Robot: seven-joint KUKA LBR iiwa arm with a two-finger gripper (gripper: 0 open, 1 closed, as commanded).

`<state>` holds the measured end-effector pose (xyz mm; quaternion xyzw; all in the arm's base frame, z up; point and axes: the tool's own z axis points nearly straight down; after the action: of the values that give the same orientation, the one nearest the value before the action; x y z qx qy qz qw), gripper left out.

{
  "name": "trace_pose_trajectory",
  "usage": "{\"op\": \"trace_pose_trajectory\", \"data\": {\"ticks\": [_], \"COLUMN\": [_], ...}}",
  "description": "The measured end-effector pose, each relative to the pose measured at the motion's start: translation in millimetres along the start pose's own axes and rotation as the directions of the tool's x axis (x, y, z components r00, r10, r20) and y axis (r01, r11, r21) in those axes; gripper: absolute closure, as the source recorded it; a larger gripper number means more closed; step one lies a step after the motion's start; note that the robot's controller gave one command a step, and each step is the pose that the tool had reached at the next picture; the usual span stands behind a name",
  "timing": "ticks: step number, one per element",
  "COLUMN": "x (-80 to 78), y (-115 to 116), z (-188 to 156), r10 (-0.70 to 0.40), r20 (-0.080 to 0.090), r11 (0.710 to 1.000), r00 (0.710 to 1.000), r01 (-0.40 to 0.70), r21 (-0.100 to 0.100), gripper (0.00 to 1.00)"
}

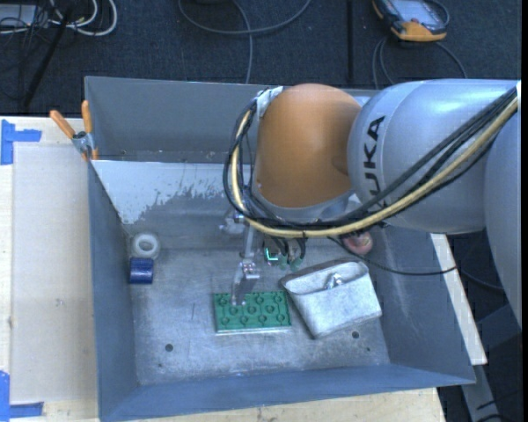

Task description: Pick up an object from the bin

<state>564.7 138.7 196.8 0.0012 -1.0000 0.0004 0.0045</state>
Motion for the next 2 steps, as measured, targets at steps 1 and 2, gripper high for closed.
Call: {"op": "trace_pose_trajectory", "data": {"ticks": [1, 2], "x": [8.0, 7.9], "y": [-77.7, -69.5], "z": [126.9, 95.9], "r10": [-0.134, -0.192], "r20": [0.013, 0.011], "r11": [0.991, 0.981], "r00": [0.991, 0.981], "r01": [0.134, 0.192], "r21": [-0.003, 0.001], "gripper": [0.0, 0.0]}}
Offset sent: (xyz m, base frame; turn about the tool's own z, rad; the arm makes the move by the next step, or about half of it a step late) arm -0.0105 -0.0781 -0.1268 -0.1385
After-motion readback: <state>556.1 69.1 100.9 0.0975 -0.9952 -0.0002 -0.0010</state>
